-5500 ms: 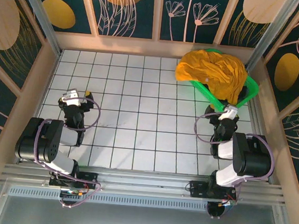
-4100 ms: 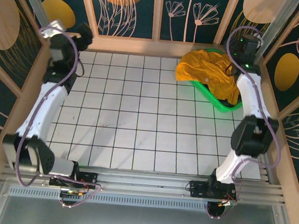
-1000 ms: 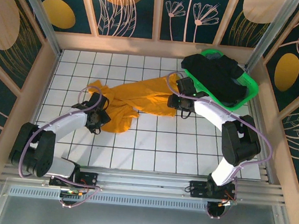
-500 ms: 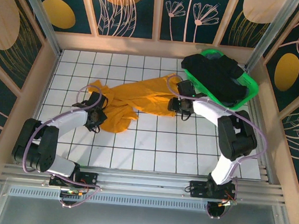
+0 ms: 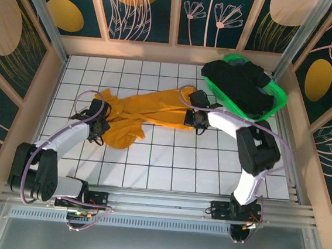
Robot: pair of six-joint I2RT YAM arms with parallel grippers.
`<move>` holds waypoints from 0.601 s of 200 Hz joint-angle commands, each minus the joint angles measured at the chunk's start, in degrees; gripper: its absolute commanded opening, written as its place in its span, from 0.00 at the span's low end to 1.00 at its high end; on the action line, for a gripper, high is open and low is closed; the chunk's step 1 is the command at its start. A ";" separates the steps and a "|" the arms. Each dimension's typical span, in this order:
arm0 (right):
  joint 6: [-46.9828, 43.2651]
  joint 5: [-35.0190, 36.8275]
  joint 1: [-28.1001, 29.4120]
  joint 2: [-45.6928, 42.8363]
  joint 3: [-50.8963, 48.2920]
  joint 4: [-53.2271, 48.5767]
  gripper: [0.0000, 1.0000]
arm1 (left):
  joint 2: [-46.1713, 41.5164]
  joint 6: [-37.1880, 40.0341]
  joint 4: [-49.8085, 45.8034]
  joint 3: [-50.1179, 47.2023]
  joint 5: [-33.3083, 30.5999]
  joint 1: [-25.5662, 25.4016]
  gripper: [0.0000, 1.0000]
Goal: Fold and stack the t-shirts
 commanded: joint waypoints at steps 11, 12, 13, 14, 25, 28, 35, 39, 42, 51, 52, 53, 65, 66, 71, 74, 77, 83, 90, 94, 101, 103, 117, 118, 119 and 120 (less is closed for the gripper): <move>0.01 3.58 4.96 -16.56 -4.32 -4.31 0.00 | -3.60 -0.50 -5.12 0.37 -8.24 1.22 0.00; -0.02 3.69 5.16 -16.80 -4.44 -4.54 0.00 | -3.71 -0.56 -5.20 0.33 -8.46 1.24 0.00; -0.08 3.75 5.43 -17.37 -4.54 -4.78 0.00 | -3.81 -0.63 -5.33 0.32 -8.71 1.26 0.00; -0.11 3.77 5.70 -17.91 -4.60 -4.99 0.00 | -3.95 -0.71 -5.39 0.31 -8.83 1.26 0.00; -0.31 4.34 9.00 -23.35 -5.21 -7.13 0.00 | -5.05 -1.49 -6.52 0.36 -10.94 1.52 0.00; -0.19 4.59 10.02 -24.83 -5.26 -7.70 0.00 | -5.44 -1.71 -6.84 0.36 -11.49 1.53 0.00; 0.37 5.06 11.96 -28.04 -5.06 -8.87 0.00 | -6.32 -2.01 -7.42 0.28 -12.69 1.63 0.00; 0.96 5.34 13.21 -29.72 -4.83 -9.45 0.00 | -6.84 -2.27 -7.64 0.22 -13.28 1.62 0.00; 1.45 5.57 13.83 -30.84 -4.52 -9.75 0.00 | -7.20 -2.35 -7.80 0.21 -13.65 1.62 0.00; 3.19 6.63 14.97 -33.53 -3.52 -10.63 0.00 | -8.18 -2.53 -8.01 0.11 -14.60 1.72 0.00; 3.42 6.71 15.04 -33.73 -3.38 -10.73 0.00 | -8.29 -2.54 -8.05 0.07 -14.72 1.71 0.00; 3.62 6.84 15.08 -33.91 -3.27 -10.82 0.00 | -8.43 -2.54 -8.03 0.06 -14.83 1.71 0.00; 4.95 8.45 14.59 -34.89 -1.46 -10.63 0.00 | -9.33 -2.71 -8.05 -0.07 -15.66 1.71 0.00; 5.00 8.54 14.45 -34.85 -1.30 -10.51 0.00 | -9.39 -2.76 -8.07 -0.11 -15.69 1.71 0.00; 5.01 8.49 13.41 -34.39 -0.44 -9.84 0.00 | -9.64 -2.87 -8.01 -0.14 -15.84 1.71 0.00; 4.90 8.20 12.60 -33.92 0.02 -9.27 0.00 | -9.75 -2.97 -7.98 -0.12 -15.90 1.71 0.00; 4.75 7.75 11.66 -33.26 0.52 -8.53 0.00 | -9.84 -3.07 -7.96 -0.14 -15.97 1.71 0.00; 4.34 6.78 9.66 -31.60 1.51 -6.94 0.00 | -9.96 -3.31 -7.95 -0.14 -16.06 1.71 0.00; 4.26 6.00 6.96 -29.24 2.58 -5.10 0.00 | -10.06 -3.68 -7.98 -0.06 -16.14 1.71 0.00; 4.38 5.47 5.31 -27.64 3.55 -4.07 0.00 | -10.16 -3.70 -7.97 -0.05 -16.16 1.71 0.00; 4.53 4.37 2.44 -24.70 5.56 -2.19 0.00 | -10.15 -3.88 -7.98 0.14 -16.37 1.72 0.00; 4.48 4.16 1.73 -23.77 6.25 -1.55 0.00 | -10.15 -3.89 -8.00 0.19 -16.45 1.71 0.00; 4.41 4.87 -2.24 -16.99 12.50 1.04 0.00 | -10.24 -3.84 -8.16 0.80 -17.00 1.71 0.00; 4.43 5.00 -2.53 -16.45 13.07 1.13 0.00 | -10.24 -3.81 -8.17 0.86 -17.02 1.71 0.00; 4.43 5.14 -2.76 -15.92 13.35 1.17 0.00 | -10.24 -3.84 -8.18 0.93 -17.03 1.71 0.00; 4.43 5.31 -3.01 -15.34 14.02 1.24 0.00 | -10.24 -3.81 -8.18 1.01 -17.08 1.71 0.00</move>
